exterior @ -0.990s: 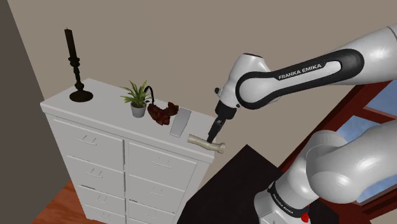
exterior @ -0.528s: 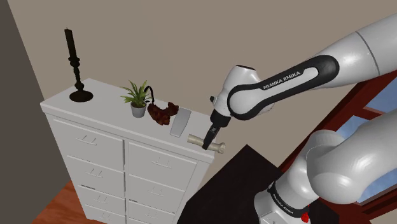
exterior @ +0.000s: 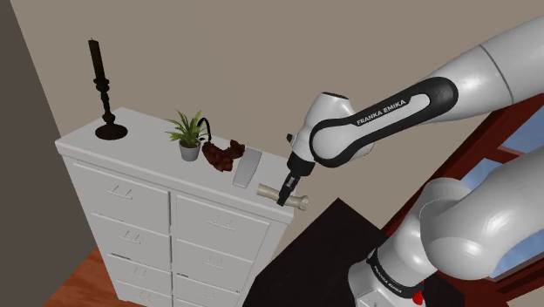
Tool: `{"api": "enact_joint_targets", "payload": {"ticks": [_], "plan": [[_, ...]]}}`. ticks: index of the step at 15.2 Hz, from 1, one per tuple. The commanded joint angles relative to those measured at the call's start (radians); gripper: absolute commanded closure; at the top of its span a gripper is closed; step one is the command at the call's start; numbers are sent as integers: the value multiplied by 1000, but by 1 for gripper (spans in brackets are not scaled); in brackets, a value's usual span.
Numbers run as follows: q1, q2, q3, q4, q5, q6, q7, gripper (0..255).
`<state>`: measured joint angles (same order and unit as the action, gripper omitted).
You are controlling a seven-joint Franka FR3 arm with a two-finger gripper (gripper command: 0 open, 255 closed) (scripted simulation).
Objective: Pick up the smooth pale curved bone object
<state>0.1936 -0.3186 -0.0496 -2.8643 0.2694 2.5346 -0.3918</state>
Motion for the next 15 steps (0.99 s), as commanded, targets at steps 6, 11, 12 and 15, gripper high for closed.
{"api": "enact_joint_targets", "payload": {"ticks": [6, 11, 12, 15], "plan": [[-8, -30, 4, 4, -14, -36, 15, 255], [-23, -105, 11, 26, -42, -130, 44, 255], [-26, -118, 13, 31, -47, -149, 49, 255], [-32, -156, 15, 48, -59, -204, 62, 255]]}}
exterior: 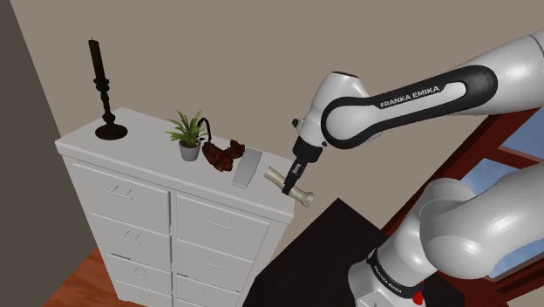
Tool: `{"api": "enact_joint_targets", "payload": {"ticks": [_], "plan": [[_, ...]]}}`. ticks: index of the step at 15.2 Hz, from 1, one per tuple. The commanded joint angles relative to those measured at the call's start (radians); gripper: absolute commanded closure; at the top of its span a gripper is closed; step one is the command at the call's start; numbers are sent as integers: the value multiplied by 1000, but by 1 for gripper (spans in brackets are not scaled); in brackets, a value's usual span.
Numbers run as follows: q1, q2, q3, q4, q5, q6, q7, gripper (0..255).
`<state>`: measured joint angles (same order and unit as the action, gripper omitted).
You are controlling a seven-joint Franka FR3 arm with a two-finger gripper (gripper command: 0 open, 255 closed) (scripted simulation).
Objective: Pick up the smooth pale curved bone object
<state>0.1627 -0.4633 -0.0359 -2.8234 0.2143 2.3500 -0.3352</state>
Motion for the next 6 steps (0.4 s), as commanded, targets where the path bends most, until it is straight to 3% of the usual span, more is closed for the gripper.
{"api": "enact_joint_targets", "payload": {"ticks": [1, 6], "plan": [[-3, -24, 3, 13, -7, -37, 10, 255], [-9, -58, 5, 35, -17, -93, 22, 255]]}}
